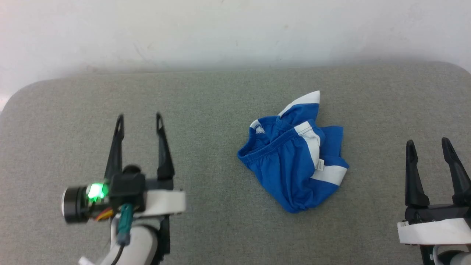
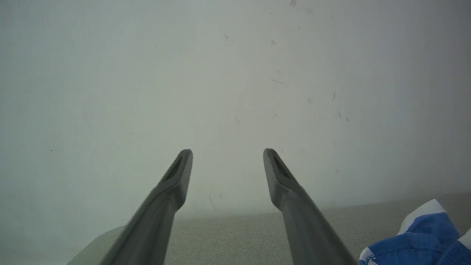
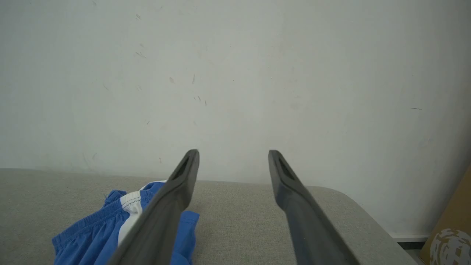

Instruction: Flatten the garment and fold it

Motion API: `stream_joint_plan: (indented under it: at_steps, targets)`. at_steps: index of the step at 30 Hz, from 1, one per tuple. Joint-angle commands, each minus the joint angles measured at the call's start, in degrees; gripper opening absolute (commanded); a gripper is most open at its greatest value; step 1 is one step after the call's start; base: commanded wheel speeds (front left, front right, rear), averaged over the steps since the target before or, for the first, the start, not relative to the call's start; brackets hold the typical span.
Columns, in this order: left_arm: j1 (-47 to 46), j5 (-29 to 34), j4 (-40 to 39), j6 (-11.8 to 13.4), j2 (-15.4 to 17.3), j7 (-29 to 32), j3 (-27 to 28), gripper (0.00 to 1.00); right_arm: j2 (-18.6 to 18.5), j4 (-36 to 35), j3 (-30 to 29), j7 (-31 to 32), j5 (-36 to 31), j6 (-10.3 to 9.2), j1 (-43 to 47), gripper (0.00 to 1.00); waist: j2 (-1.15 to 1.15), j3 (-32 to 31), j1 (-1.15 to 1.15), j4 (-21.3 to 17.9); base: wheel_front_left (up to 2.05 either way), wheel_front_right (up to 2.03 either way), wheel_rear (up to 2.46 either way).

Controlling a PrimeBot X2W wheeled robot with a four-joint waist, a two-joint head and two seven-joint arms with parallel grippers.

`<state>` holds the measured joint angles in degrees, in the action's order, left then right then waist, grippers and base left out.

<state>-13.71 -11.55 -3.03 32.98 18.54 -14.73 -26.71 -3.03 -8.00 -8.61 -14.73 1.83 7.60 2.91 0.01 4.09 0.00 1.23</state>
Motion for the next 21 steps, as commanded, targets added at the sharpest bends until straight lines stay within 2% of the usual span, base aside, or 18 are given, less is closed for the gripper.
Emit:
stream_joint_plan:
  at_steps: [1, 5, 12, 17, 21]
  targets:
    - [1.56, 0.54, -0.45, 0.06, -0.53, -0.26, 0.75, 1.0, 0.15, 0.19, 0.07, -0.27, 0.46, -0.11, 0.47, 1.0, -0.01, -0.05, 0.0, -0.01, 0.0, 0.0, 0.0]
    - [7.63, 2.26, -2.15, -2.4, -2.38, -0.26, 5.44, 1.0, 0.15, 0.55, 0.07, -0.27, 1.38, -0.11, 0.78, 1.0, -0.01, -0.36, 0.0, 0.01, 0.0, 0.0, 0.0]
    - [14.65, 3.34, -0.43, -10.36, -6.55, -0.27, 10.31, 1.0, 0.15, 0.78, -0.43, -0.27, 2.25, -0.11, 1.55, 1.0, -0.01, -0.43, 0.0, 0.28, 0.0, 0.0, 0.0]
    - [14.98, 4.82, 1.27, -15.98, -9.31, -0.27, 13.47, 1.0, 0.15, 1.1, -0.25, -0.27, 2.4, -0.11, 1.28, 1.0, -0.01, -0.48, 0.0, -0.1, 0.0, 0.0, 0.0]
    - [10.5, 6.6, 1.17, -20.58, -9.82, -0.27, 14.92, 1.0, 0.15, 0.93, -0.45, -0.27, 2.45, -0.11, 0.8, 1.0, -0.01, -0.27, 0.0, -0.33, 0.0, 0.0, 0.0]
